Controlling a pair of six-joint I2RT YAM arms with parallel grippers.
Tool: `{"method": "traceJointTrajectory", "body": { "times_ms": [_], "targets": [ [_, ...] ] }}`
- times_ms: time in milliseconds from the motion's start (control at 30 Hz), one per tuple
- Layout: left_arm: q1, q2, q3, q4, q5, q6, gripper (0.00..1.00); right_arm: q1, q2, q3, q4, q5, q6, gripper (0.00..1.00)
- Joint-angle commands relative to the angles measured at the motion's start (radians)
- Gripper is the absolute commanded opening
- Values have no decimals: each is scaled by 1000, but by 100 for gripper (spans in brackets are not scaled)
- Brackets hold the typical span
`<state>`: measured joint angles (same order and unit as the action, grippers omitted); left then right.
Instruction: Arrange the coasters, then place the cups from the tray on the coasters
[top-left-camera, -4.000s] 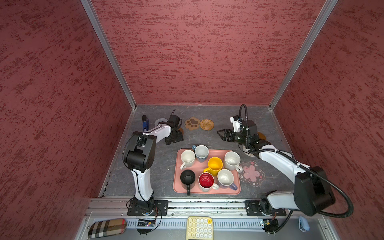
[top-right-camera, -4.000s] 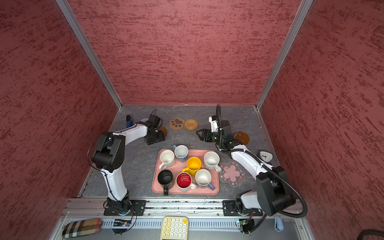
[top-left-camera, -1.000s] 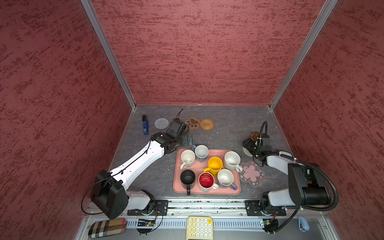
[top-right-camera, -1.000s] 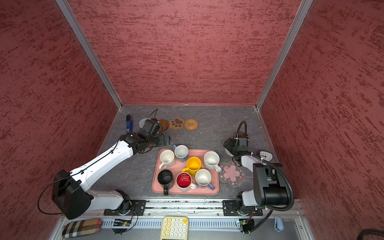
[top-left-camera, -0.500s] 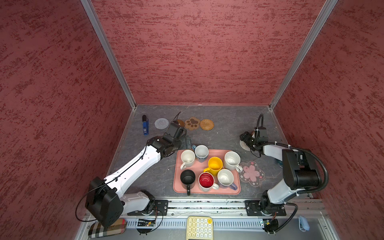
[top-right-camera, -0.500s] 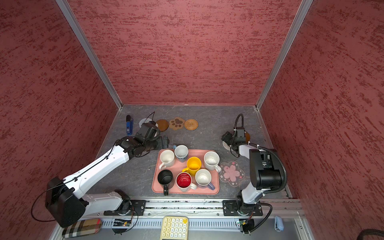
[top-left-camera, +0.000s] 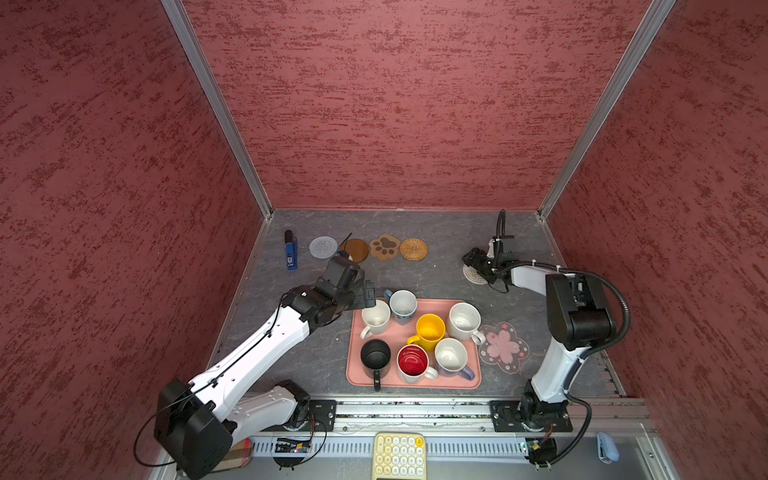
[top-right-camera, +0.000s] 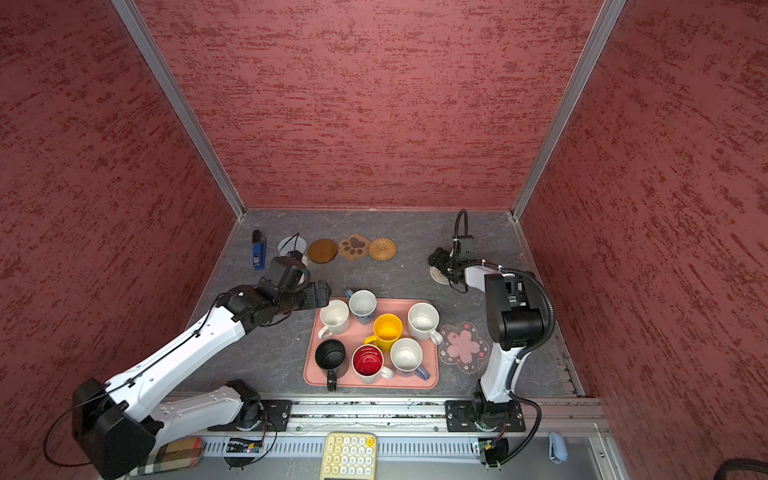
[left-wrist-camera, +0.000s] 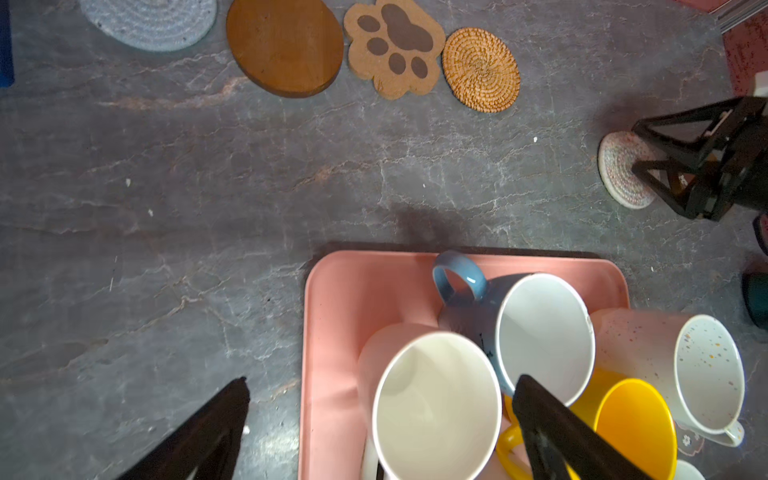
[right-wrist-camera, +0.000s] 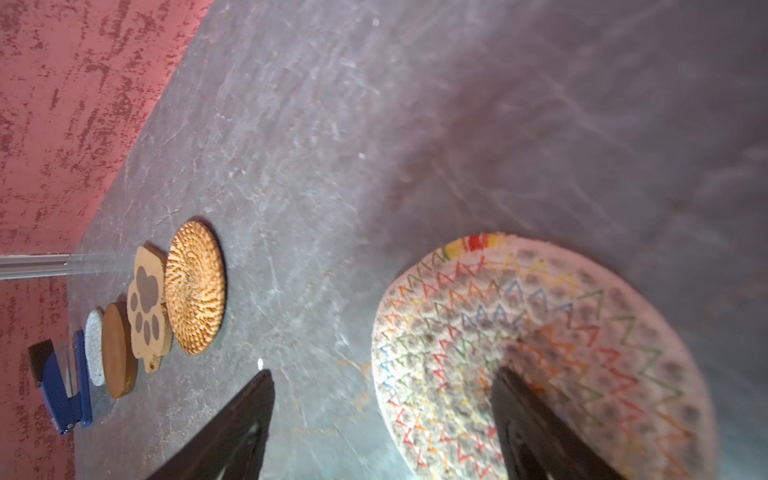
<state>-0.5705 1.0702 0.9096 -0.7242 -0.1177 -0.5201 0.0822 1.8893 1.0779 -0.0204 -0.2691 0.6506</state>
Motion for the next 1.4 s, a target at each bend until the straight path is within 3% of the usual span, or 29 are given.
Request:
{"method": "traceJointTrajectory", "body": {
  "times_ms": [0,567,1033,1367],
  "targets": [
    [5,-73,-55,-16,-7,-46,100,20,65,88,-60,-20,-23,83],
    [12,-99,-66,-90,-41,-43,100,98,297,385,-78,-79,14,83],
    [20,-93,-73,-48,-34,-85,100,154,426,574,-114,-90,36,82],
    [21,-11,-41,-11,-14,-62,100,157,368,501,-98,-37,22,83]
  ]
}}
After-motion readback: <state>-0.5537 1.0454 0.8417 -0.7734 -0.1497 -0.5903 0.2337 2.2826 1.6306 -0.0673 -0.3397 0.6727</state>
